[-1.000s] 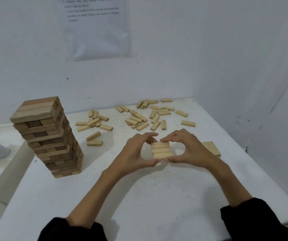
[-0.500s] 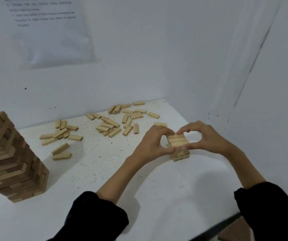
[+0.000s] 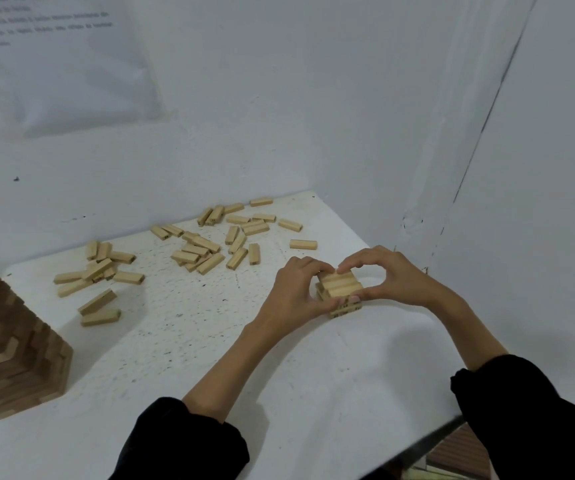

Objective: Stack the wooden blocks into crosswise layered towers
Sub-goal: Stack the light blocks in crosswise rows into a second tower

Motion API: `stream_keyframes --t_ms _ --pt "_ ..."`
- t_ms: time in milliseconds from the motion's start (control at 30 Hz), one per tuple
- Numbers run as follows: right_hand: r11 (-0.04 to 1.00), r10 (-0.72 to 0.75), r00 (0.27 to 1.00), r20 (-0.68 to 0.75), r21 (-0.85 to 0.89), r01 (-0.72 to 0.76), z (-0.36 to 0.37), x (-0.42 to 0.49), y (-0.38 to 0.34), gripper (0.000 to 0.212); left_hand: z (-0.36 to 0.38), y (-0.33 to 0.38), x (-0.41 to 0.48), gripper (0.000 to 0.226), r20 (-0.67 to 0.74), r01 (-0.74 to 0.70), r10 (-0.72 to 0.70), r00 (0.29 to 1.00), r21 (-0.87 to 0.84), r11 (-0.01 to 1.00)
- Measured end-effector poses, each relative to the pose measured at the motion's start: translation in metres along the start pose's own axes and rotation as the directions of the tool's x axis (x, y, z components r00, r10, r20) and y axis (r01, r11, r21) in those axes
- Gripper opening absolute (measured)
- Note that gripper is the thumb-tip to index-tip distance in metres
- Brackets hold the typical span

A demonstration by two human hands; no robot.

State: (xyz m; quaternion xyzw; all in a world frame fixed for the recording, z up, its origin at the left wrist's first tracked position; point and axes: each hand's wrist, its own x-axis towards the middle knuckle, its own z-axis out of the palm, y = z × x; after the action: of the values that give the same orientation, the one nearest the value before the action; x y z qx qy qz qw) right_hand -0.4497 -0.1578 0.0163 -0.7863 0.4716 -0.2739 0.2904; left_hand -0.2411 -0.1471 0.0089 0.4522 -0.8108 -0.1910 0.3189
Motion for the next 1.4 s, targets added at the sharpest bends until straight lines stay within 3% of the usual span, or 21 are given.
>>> stream_keyframes --t_ms 467,533,600,733,867,933,1000,1200,1400 --pt "0.999 0.034 0.998 0.048 0.008 -0.034 0.005 -0.004 0.006 0.052 0.008 -0.004 -0.007 0.053 0.038 0.043 -0.045 0.998 0.032 0.999" --pt "0.996 0.069 0.997 0.029 0.063 -0.071 0.007 -0.011 0.005 0.058 0.009 -0.003 -0.012 0.068 0.044 0.102 -0.102 0.994 0.009 0.995" --pt "0.976 0.129 0.990 -0.057 0.183 -0.117 0.015 -0.018 0.004 0.052 0.010 0.000 -0.022 0.078 0.019 0.204 -0.203 0.979 -0.119 0.972" --pt "0.886 0.295 0.907 -0.301 0.443 -0.141 0.044 -0.029 0.002 0.050 0.013 0.020 -0.045 0.071 0.145 0.422 -0.398 0.906 -0.381 0.822" --pt "0.837 0.387 0.872 -0.299 0.511 -0.196 0.058 -0.027 0.000 0.053 0.022 0.039 -0.049 0.095 0.210 0.483 -0.435 0.876 -0.390 0.784" --pt "0.848 0.395 0.859 -0.326 0.488 -0.205 0.062 -0.026 0.001 0.060 0.026 0.043 -0.047 0.127 0.201 0.495 -0.452 0.869 -0.365 0.789" --pt "0.877 0.404 0.842 -0.357 0.413 -0.246 0.065 -0.027 0.000 0.056 0.030 0.047 -0.047 0.140 0.206 0.509 -0.466 0.861 -0.365 0.779" --pt "0.957 0.288 0.880 -0.377 0.157 -0.245 0.069 -0.030 -0.009 0.067 0.028 0.053 -0.047 0.144 0.215 0.534 -0.490 0.845 -0.411 0.739" --pt "0.964 0.265 0.881 -0.391 0.111 -0.241 0.071 -0.030 -0.007 0.064 0.031 0.052 -0.046 0.144 0.215 0.529 -0.485 0.848 -0.394 0.751"
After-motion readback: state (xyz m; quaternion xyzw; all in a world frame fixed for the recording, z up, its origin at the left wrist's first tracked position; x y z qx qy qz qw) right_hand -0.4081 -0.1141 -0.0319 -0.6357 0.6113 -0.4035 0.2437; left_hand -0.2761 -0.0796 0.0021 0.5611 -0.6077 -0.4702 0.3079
